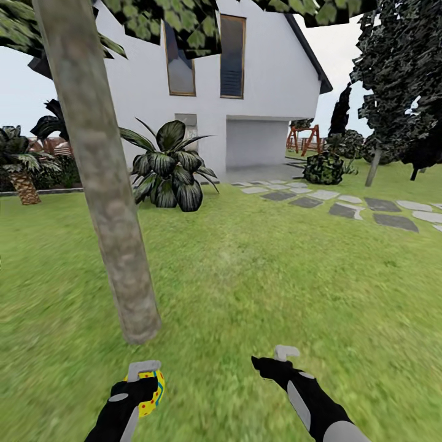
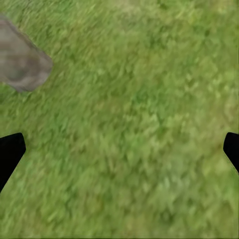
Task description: Take the three Easter eggs out of the wicker basket on the lawn in the garden, then place them on the lawn next to a single tree (choose any tree) so that all three eggs are next to the same tree and none are left in the basket.
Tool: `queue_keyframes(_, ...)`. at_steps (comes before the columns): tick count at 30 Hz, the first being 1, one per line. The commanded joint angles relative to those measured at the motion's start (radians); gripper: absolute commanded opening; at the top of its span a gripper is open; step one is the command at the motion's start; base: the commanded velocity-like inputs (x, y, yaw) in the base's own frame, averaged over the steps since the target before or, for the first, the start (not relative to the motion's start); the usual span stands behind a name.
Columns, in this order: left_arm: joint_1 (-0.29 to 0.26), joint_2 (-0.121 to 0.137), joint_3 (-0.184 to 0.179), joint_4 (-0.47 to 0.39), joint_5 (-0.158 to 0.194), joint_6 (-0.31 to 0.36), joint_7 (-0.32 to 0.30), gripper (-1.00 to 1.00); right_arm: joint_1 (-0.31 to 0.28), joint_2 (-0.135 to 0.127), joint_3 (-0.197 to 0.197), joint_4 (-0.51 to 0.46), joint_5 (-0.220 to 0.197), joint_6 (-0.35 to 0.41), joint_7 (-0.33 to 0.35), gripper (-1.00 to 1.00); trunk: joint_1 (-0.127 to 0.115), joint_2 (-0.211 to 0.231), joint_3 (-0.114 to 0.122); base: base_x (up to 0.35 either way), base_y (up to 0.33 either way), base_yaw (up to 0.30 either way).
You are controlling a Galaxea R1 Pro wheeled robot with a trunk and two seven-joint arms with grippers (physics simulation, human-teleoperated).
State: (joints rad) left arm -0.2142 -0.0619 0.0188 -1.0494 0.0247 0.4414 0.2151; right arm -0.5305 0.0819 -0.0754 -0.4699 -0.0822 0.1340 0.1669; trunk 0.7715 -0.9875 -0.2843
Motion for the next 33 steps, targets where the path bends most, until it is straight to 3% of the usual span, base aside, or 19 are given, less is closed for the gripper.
queue_keyframes(1,-0.001,-0.001,0.001,-0.001,0.003,0.005,0.003,-1.0,0.0,0.001,-0.007,-0.002,-0.009,0.007,0.006,1.0,0.001,-0.001,-0.001,0.318,-0.125,0.054)
queue_keyframes(18,-0.001,-0.001,0.001,-0.001,0.002,0.005,0.003,-1.0,0.0,0.001,-0.007,-0.002,-0.008,0.007,0.006,1.0,0.001,-0.001,-0.001,0.233,-0.237,0.003)
queue_keyframes(33,-0.001,-0.001,0.0,0.01,0.002,-0.017,-0.001,-1.0,0.0,0.001,-0.007,-0.002,-0.008,0.007,0.006,1.0,0.001,-0.001,-0.001,0.112,-0.274,0.0)
